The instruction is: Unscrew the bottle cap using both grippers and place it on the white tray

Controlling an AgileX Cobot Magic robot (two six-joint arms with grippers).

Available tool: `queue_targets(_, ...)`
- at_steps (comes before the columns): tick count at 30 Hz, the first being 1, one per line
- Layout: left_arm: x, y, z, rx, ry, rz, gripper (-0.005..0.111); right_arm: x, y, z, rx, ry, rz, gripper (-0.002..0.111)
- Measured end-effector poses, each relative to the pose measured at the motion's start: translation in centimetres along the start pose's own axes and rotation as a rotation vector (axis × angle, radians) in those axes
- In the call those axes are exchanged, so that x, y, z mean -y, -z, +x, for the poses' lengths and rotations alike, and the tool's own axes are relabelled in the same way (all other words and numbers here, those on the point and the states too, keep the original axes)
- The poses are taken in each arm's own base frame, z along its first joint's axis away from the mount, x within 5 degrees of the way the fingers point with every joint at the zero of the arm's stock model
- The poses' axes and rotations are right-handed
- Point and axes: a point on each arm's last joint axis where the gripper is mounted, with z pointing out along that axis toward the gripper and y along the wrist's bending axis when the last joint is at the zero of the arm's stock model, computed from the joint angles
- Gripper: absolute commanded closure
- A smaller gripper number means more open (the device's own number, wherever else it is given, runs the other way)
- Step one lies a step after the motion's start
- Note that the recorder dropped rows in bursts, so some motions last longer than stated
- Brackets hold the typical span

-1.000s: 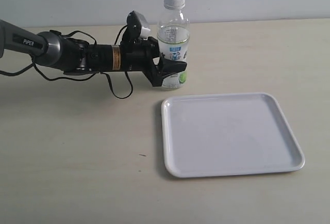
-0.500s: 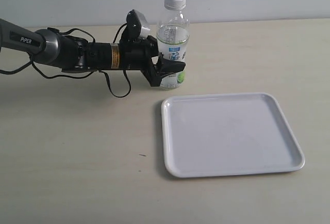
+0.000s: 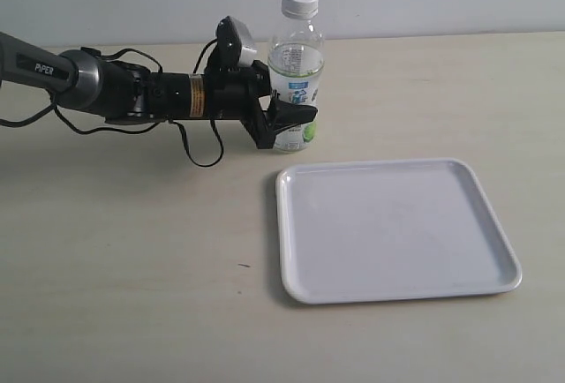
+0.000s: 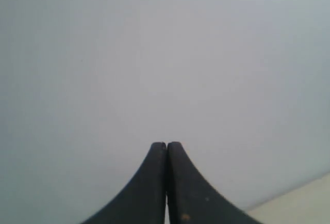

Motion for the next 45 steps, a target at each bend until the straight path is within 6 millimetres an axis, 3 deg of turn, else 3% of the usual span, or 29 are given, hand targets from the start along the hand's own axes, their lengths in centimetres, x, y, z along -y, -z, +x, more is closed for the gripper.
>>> queue_targets(7, 0.1, 0.0, -0.1, 0.010, -0.004, 0.012, 0.107, -1.1, 0.2, -2.8, 0.273, -0.024, -0.105, 0.108)
queue_targets(10, 0.1, 0.0, -0.1, 0.015, -0.004, 0.016, 0.107, -2.5, -2.1, -4.8, 0.219, 0.061, -0.113, 0.108)
queue_targets(12, 0.1, 0.0, -0.1, 0.015, -0.004, 0.016, 0.107, -3.7, -5.3, -6.9, 0.103, 0.117, -0.082, 0.108)
queue_targets(14, 0.1, 0.0, -0.1, 0.015, -0.004, 0.016, 0.107, -4.4, -10.6, -8.1, -0.157, 0.238, 0.017, 0.108)
queue_targets(19, 0.1, 0.0, -0.1, 0.015, -0.004, 0.016, 0.107, -4.0, -18.6, -8.7, -0.640, 0.512, 0.165, 0.108)
queue_targets(23, 0.1, 0.0, -0.1, 0.015, -0.006, 0.016, 0.107, -4.5, -23.2, -7.0, -0.981, 0.516, 0.073, 0.101)
queue_targets(31, 0.0, -0.2, -0.2, -0.028, -0.027, -0.019, 0.107, -5.9, -28.6, -2.7, -1.398, 0.364, -0.135, 0.057)
queue_targets(38, 0.1, -0.5, -0.4, -0.040, -0.052, -0.024, 0.107, -10.4, -31.1, 0.7, -1.475, 0.392, -0.294, 0.055)
queue_targets(45, 0.1, -0.6, -0.5, -0.050, -0.062, -0.033, 0.107, -14.7, -32.1, 4.4, -1.514, 0.432, -0.398, 0.046)
